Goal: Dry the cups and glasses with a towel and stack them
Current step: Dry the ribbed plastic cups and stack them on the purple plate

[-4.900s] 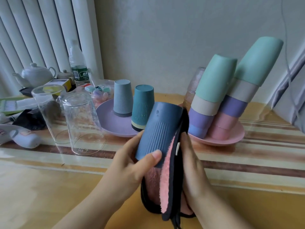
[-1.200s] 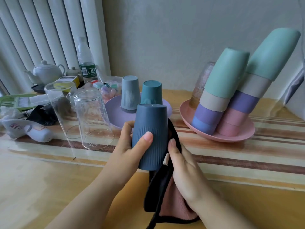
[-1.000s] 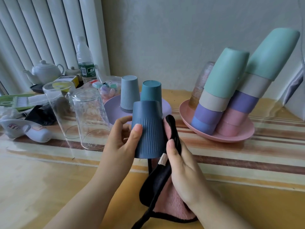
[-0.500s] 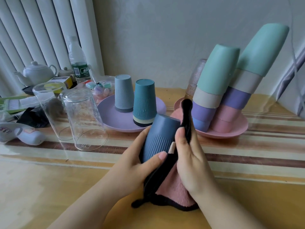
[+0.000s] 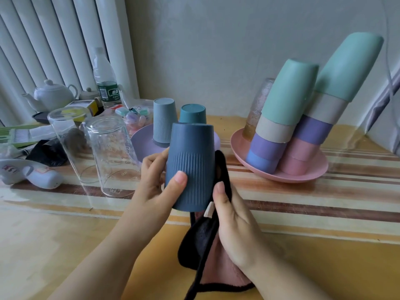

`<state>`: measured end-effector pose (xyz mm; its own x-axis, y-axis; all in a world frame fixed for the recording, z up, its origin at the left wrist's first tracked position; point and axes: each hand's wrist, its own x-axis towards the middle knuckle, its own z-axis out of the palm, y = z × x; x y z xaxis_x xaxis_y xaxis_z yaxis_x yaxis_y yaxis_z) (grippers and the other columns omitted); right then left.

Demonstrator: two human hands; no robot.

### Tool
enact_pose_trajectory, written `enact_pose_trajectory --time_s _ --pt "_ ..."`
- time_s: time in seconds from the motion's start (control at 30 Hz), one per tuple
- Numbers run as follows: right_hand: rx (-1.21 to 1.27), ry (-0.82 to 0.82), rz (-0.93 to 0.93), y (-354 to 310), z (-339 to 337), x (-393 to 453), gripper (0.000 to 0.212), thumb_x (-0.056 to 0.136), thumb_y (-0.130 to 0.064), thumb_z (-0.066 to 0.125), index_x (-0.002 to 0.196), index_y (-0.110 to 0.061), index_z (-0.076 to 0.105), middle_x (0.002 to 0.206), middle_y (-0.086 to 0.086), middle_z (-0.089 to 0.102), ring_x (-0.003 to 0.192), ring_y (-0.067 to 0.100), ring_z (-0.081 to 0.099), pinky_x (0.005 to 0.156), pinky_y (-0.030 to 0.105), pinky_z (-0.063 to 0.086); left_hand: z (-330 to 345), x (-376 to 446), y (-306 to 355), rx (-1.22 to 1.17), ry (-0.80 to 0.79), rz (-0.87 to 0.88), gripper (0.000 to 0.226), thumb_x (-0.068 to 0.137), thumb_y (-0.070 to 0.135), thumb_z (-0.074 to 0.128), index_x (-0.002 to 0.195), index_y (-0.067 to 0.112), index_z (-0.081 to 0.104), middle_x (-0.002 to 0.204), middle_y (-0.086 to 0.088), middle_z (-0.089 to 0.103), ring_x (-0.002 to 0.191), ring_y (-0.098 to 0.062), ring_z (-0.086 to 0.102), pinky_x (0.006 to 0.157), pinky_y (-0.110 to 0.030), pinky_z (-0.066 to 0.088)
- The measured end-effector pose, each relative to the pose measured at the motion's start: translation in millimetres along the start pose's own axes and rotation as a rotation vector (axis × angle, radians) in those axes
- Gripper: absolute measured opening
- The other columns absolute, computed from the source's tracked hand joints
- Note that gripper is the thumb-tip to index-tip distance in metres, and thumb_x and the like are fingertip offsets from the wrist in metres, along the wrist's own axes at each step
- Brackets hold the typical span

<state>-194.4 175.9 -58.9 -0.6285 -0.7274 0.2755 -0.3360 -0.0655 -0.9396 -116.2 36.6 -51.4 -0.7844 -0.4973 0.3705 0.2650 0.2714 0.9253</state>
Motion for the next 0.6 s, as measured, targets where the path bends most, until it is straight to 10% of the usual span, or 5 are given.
enact_pose_trajectory --time_s 0.17,0.6 --pt "-0.091 0.071 -0.061 6.6 -1.9 6.0 0.037 0.097 -0.049 0.031 0.132 -0.048 0.040 0.129 -0.033 0.050 0.124 -0.016 0.039 0.103 0.010 0.030 4.9 1.4 1.2 -0.109 0.039 -0.013 0.040 0.087 0.038 0.064 0.123 0.036 0.050 0.102 0.020 0.069 0.098 0.003 0.064 0.075 -0.012 0.050" --pt "-0.200 0.217 -0.306 2.9 -7.4 12.2 0.039 0.095 -0.037 0.033 0.133 -0.034 0.043 0.144 -0.011 0.043 0.137 0.002 0.034 0.112 0.019 0.026 8.5 0.5 -17.5 0.298 -0.210 0.048 0.062 0.070 0.052 0.068 0.126 0.040 0.045 0.120 0.027 0.059 0.112 0.004 0.058 0.090 -0.015 0.046"
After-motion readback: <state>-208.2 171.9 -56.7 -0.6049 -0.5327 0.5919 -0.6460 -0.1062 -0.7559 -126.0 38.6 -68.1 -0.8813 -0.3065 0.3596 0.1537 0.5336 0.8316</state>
